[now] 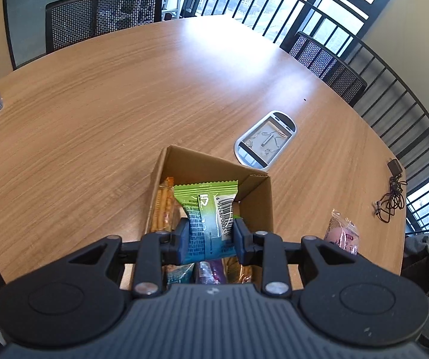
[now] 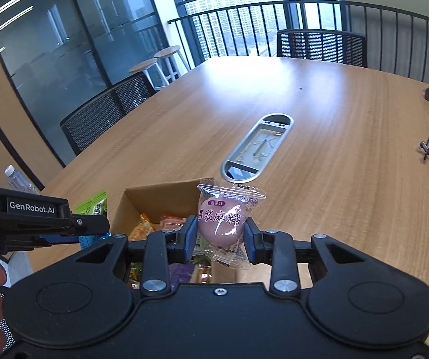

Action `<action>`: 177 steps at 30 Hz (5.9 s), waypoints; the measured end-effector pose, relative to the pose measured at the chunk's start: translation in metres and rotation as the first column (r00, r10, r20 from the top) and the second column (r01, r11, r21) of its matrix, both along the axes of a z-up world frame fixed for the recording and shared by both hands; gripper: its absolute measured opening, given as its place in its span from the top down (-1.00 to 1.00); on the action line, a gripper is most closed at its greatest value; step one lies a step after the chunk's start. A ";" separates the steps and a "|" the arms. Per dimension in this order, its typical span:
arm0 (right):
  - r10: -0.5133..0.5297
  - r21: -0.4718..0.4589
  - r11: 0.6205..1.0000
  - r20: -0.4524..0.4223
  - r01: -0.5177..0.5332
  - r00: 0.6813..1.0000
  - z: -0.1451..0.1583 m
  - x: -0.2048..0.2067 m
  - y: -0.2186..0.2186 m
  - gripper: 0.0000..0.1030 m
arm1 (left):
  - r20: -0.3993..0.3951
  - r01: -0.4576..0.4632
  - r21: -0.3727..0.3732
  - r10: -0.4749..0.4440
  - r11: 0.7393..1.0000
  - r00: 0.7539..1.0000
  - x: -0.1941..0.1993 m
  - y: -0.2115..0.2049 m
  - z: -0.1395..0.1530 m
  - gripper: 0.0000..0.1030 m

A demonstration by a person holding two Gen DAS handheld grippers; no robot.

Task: Organize snacks

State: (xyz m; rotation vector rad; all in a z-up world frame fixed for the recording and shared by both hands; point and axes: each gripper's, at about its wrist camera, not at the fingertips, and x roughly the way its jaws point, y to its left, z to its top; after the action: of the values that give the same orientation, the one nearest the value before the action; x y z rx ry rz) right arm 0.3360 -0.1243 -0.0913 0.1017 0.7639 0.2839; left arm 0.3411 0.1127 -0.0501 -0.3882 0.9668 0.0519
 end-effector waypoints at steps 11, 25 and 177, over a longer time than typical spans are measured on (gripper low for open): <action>0.040 -0.013 0.999 0.001 -0.040 0.999 0.002 -0.001 0.021 0.38 | -0.006 -0.017 -0.023 0.017 1.000 1.000 -0.004 0.017 -0.002 0.25; 0.074 -0.041 0.996 -0.023 -0.075 0.997 -0.008 0.027 0.046 0.37 | -0.027 -0.107 0.010 0.107 0.994 0.994 -0.010 0.062 -0.011 -0.23; -0.008 -0.080 0.997 0.160 0.021 0.987 0.071 -0.227 -0.089 -1.00 | 0.210 0.132 0.276 -0.194 0.952 0.958 -0.245 -0.056 0.075 -1.00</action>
State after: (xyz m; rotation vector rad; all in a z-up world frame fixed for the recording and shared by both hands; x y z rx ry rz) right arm 0.1092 -0.2130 -0.0199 0.0072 0.6145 0.2436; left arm 0.0964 0.0563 0.0247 -0.0682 0.7425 -0.0193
